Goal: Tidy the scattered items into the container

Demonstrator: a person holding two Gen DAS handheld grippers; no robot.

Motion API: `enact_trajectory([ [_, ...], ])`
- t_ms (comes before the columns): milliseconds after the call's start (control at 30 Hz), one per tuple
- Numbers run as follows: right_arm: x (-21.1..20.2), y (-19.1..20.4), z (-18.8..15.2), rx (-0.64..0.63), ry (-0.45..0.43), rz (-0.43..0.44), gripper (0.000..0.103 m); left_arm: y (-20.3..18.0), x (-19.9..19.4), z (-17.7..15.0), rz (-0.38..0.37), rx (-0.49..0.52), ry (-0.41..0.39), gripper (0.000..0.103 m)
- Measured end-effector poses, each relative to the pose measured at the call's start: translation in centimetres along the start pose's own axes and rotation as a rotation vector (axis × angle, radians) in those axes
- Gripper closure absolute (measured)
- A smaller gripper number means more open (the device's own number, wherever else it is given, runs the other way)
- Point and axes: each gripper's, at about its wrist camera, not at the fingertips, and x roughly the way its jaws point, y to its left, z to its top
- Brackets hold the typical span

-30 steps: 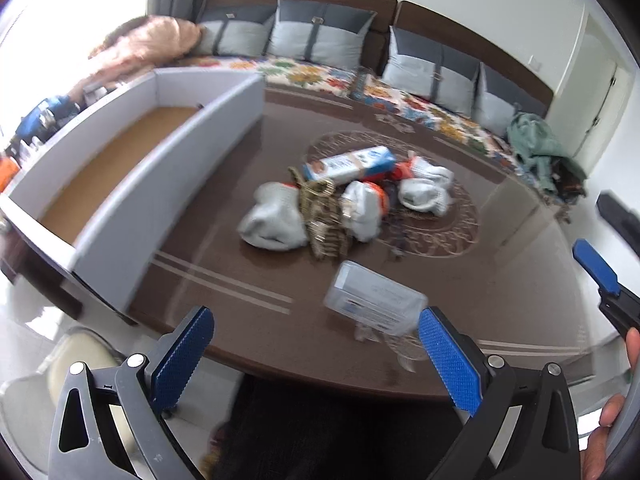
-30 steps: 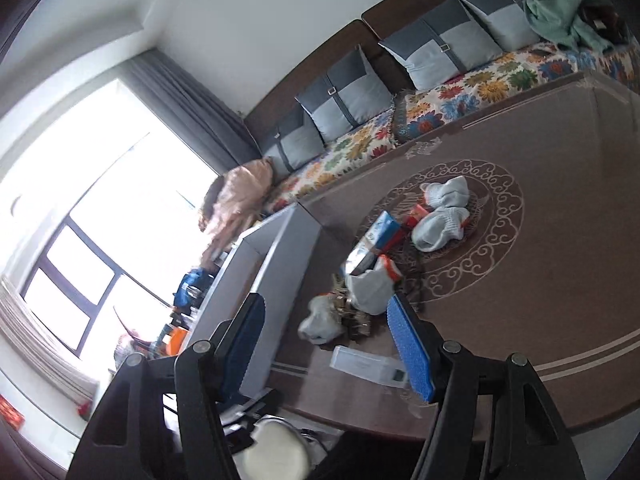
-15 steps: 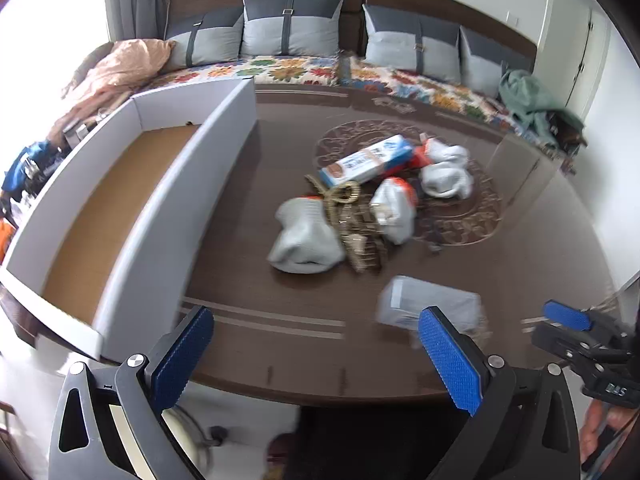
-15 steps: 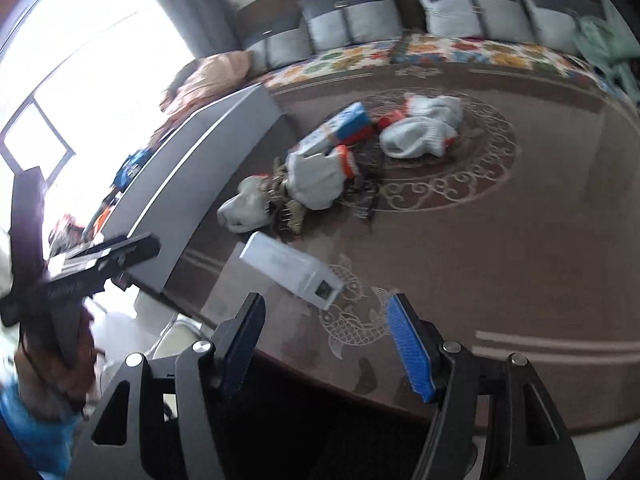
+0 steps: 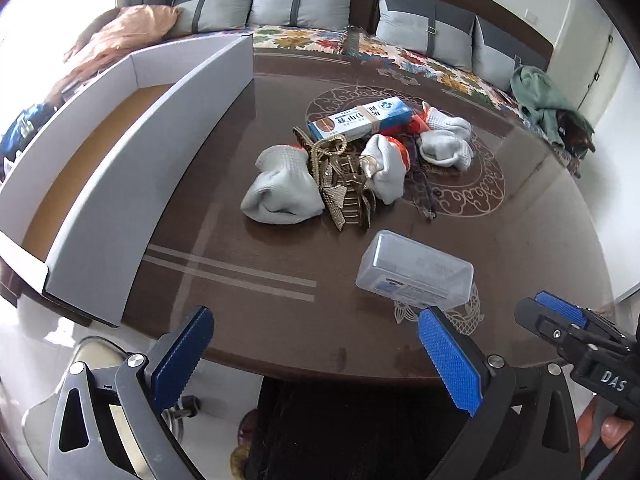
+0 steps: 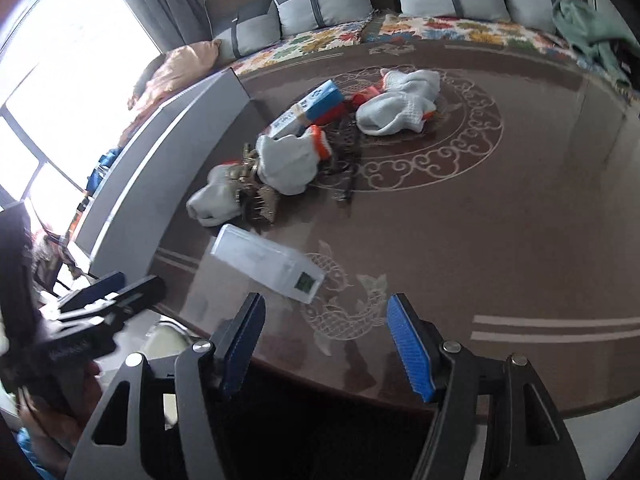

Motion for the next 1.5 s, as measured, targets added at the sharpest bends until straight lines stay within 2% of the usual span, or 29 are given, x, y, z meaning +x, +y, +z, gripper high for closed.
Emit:
enact_trajectory([
  [300, 0.5, 0.4, -1.3, 0.013, 0.002, -0.007, 0.038, -0.4, 0.7, -0.8, 0.0, 0.014, 0.02, 0.0],
  [500, 0.2, -0.1, -1.3, 0.04, -0.019, -0.004, 0.038, -0.5, 0.8, -0.9, -0.008, 0.008, 0.03, 0.0],
  [700, 0.6, -0.7, -1.3, 0.08, 0.0, -0.004, 0.038, -0.8, 0.6, -0.8, -0.012, 0.013, 0.032, 0.0],
  [933, 0.6, -0.2, -1.4, 0.065, 0.003, -0.013, 0.038, -0.5, 1.0, -0.9, 0.002, 0.002, 0.053, 0.0],
  [1500, 0.2, 0.3, -1.5, 0.035, -0.018, -0.008, 0.038, -0.5, 0.9, -1.1, 0.014, 0.009, 0.045, 0.0],
])
